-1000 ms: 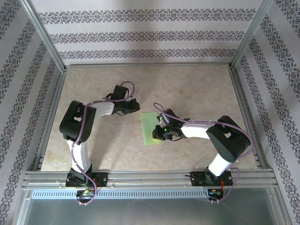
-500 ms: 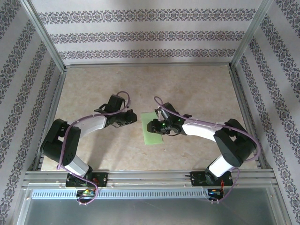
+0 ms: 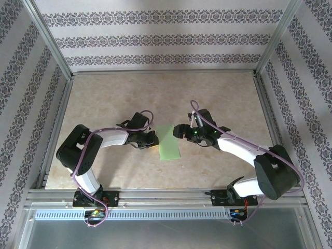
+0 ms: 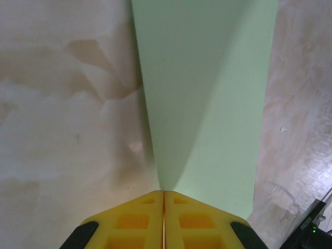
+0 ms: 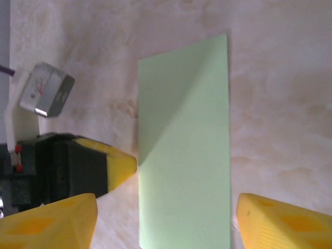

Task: Fold a paper plane with a square sheet of paper (fold left side to right side)
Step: Fold the triangle a second time at the center of the table.

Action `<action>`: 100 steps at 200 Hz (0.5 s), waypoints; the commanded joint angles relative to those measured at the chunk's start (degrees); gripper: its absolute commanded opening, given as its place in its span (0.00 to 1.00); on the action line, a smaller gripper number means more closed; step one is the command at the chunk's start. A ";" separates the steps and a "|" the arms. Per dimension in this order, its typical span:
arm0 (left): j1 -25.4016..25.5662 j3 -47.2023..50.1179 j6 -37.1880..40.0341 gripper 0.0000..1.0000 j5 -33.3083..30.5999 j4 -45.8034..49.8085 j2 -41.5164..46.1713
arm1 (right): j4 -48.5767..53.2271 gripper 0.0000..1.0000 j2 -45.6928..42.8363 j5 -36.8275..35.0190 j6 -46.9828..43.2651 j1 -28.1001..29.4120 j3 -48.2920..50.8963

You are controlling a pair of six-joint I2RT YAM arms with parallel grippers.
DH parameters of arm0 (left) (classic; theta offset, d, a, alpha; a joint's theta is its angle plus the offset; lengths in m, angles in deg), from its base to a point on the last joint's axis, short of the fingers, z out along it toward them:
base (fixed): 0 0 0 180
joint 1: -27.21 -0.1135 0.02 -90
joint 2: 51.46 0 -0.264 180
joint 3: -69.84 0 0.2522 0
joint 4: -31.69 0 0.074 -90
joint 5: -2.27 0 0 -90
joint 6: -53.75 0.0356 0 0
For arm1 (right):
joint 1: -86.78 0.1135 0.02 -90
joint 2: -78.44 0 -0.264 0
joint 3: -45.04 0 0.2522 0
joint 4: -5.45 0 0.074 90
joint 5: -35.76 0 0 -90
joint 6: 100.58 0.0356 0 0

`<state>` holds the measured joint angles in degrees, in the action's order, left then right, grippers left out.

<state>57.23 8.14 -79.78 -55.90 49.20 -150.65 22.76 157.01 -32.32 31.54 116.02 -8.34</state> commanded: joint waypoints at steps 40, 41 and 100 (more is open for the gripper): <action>0.59 -3.64 0.36 0.09 0.86 -0.24 -1.50 | -0.82 0.80 -3.92 2.04 -0.03 -2.65 4.01; 0.62 -3.69 0.41 0.09 0.86 -0.28 -1.51 | -0.83 0.80 -3.85 2.06 -0.07 -2.67 4.02; 0.57 -4.43 0.41 0.09 1.47 -1.01 -3.66 | -0.56 0.78 -1.86 2.90 -0.61 -2.87 3.34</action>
<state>57.23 5.10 -79.82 -55.13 49.01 -152.62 22.56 154.19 -30.79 31.48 113.52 -4.93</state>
